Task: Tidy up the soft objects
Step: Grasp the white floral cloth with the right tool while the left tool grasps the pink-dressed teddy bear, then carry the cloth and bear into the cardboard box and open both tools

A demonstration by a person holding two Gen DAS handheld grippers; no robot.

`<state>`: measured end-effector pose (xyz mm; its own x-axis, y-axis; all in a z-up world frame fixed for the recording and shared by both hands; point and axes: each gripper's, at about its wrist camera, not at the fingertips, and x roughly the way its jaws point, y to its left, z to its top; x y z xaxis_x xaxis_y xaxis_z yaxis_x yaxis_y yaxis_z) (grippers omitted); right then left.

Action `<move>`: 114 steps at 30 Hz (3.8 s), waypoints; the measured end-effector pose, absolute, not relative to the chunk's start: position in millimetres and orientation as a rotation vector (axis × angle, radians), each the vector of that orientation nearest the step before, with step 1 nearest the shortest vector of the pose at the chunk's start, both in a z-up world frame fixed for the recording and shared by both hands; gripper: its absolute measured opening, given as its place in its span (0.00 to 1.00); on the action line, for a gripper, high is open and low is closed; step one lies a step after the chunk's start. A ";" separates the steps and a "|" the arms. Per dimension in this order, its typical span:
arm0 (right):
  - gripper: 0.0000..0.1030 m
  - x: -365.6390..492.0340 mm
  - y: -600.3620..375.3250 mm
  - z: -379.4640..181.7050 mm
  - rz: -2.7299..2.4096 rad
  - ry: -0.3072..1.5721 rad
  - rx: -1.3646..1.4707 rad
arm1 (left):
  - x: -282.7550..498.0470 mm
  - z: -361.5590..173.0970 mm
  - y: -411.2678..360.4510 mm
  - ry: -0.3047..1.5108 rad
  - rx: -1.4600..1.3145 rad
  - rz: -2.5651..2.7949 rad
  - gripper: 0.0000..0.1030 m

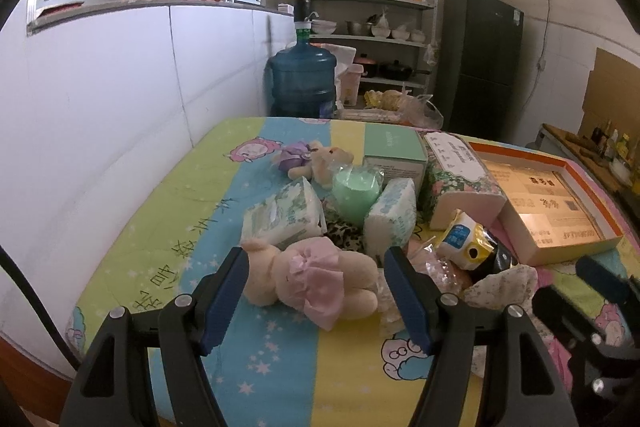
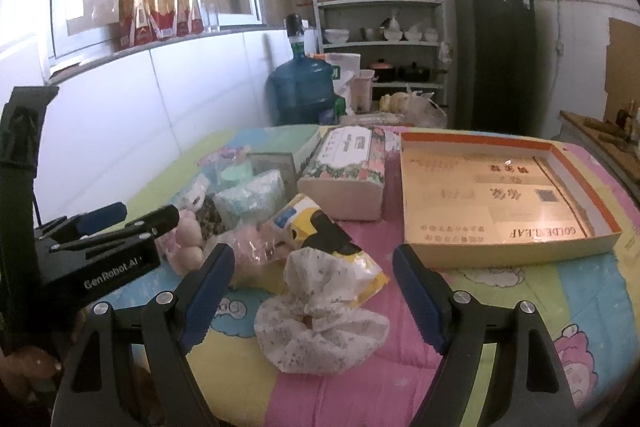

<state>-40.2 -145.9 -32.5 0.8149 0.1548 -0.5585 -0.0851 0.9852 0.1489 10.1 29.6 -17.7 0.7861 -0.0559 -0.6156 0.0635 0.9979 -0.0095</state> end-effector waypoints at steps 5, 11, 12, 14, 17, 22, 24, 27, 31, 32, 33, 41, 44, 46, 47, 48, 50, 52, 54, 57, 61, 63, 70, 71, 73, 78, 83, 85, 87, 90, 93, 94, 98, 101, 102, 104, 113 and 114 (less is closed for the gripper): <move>0.81 -38.7 -146.6 -55.5 0.131 0.650 0.124 | 10.2 -30.0 35.8 0.659 0.012 -0.077 0.68; 0.81 -30.8 -151.5 -76.4 0.121 0.706 0.140 | 6.0 -44.8 43.6 0.662 0.008 -0.101 0.68; 0.81 -29.3 -152.6 -78.3 0.118 0.708 0.137 | 5.5 -46.9 45.0 0.663 0.002 -0.113 0.68; 0.80 -27.7 -153.7 -81.3 0.119 0.713 0.136 | 4.9 -49.5 45.3 0.661 -0.001 -0.138 0.68; 0.60 -26.3 -155.1 -84.0 0.132 0.724 0.135 | 2.3 -52.1 42.1 0.649 0.014 -0.188 0.68; 0.20 -27.0 -156.8 -89.9 0.221 0.756 0.164 | -2.5 -53.8 47.3 0.632 0.019 -0.188 0.68; 0.14 -29.4 -156.2 -87.7 0.255 0.745 0.183 | 0.8 -52.5 51.6 0.632 -0.008 -0.186 0.68; 0.13 -35.4 -154.0 -77.4 0.289 0.703 0.187 | 10.6 -52.1 52.7 0.641 -0.025 -0.172 0.68; 0.13 -46.7 -152.1 -58.9 0.317 0.620 0.171 | 27.6 -56.0 54.9 0.676 -0.073 -0.157 0.68; 0.13 -49.4 -152.1 -54.1 0.320 0.602 0.168 | 32.4 -57.6 54.5 0.688 -0.092 -0.152 0.68; 0.13 -51.8 -151.5 -49.2 0.325 0.584 0.165 | 35.7 -58.5 53.5 0.694 -0.102 -0.144 0.68; 0.13 -50.1 -152.1 -46.5 0.357 0.582 0.176 | 55.4 -64.9 34.3 0.714 -0.050 -0.049 0.72; 0.13 -49.7 -156.1 -48.4 0.356 0.588 0.183 | 50.4 -69.9 31.1 0.728 -0.018 -0.049 0.71; 0.13 -47.6 -159.2 -48.2 0.356 0.588 0.189 | 45.1 -74.1 36.1 0.753 -0.036 -0.068 0.65; 0.13 -46.0 -160.1 -48.0 0.355 0.588 0.190 | 43.9 -79.1 39.9 0.790 -0.065 -0.088 0.58; 0.13 -45.4 -161.9 -48.6 0.357 0.587 0.193 | 43.1 -82.9 43.7 0.817 -0.103 -0.113 0.57; 0.13 -43.6 -163.0 -49.5 0.366 0.590 0.201 | 42.3 -81.6 46.4 0.794 -0.111 -0.096 0.39; 0.14 -42.0 -163.4 -51.3 0.381 0.594 0.210 | 46.7 -80.1 51.9 0.797 -0.167 -0.107 0.34; 0.14 -42.9 -163.3 -51.0 0.387 0.591 0.205 | 48.7 -77.4 55.0 0.792 -0.187 -0.112 0.31; 0.13 -45.1 -167.5 -49.3 0.389 0.577 0.205 | 43.3 -71.3 55.6 0.751 -0.164 -0.110 0.28; 0.13 -44.6 -173.2 -46.2 0.398 0.562 0.212 | 23.2 -53.6 45.4 0.671 -0.091 -0.113 0.28; 0.13 -45.7 -175.1 -42.9 0.407 0.546 0.217 | 15.3 -42.3 39.9 0.630 -0.069 -0.119 0.28; 0.13 -47.2 -203.0 -24.2 0.362 0.470 0.235 | -3.2 -3.8 1.3 0.528 -0.030 -0.234 0.28; 0.13 -47.5 -210.6 -21.3 0.345 0.460 0.240 | -3.3 -0.1 -6.2 0.524 -0.031 -0.255 0.28; 0.13 -48.4 -224.8 -17.7 0.314 0.446 0.250 | -1.6 5.4 -20.5 0.522 -0.034 -0.294 0.28; 0.14 -53.9 -269.4 -9.5 0.211 0.411 0.267 | 12.5 13.6 -69.4 0.528 -0.016 -0.405 0.28; 0.14 -56.4 -314.8 -4.2 0.117 0.383 0.276 | 27.8 9.6 -119.2 0.573 0.001 -0.490 0.28; 0.14 -56.2 -332.7 -4.3 0.078 0.375 0.274 | 33.7 5.1 -138.4 0.597 0.008 -0.514 0.28; 0.14 -53.1 -347.5 -4.7 0.053 0.374 0.281 | 42.4 -0.6 -158.3 0.619 0.018 -0.532 0.28; 0.14 -45.0 -367.5 -10.1 0.015 0.382 0.289 | 48.8 -9.9 -181.6 0.636 0.036 -0.541 0.28; 0.14 -31.3 -386.4 -17.9 -0.004 0.399 0.311 | 60.8 -22.0 -203.0 0.672 0.042 -0.549 0.28; 0.14 -26.8 -392.3 -20.9 -0.010 0.407 0.320 | 65.4 -26.5 -209.2 0.690 0.041 -0.552 0.28; 0.14 -1.2 -410.9 -35.0 -0.018 0.456 0.361 | 84.7 -42.2 -229.5 0.751 0.039 -0.550 0.28; 0.15 16.0 -420.0 -47.1 -0.014 0.506 0.383 | 97.4 -52.3 -239.4 0.795 0.030 -0.551 0.28; 0.15 20.8 -422.6 -50.6 -0.012 0.522 0.392 | 98.8 -55.3 -243.0 0.807 0.029 -0.550 0.28; 0.16 31.4 -426.9 -58.3 -0.005 0.561 0.414 | 103.5 -62.3 -246.8 0.831 0.031 -0.544 0.29; 0.30 50.8 -430.7 -76.4 -0.028 0.645 0.428 | 114.3 -78.0 -253.7 0.875 0.017 -0.507 0.39; 0.39 51.2 -431.0 -76.6 -0.034 0.646 0.426 | 114.3 -78.3 -252.5 0.875 0.008 -0.513 0.41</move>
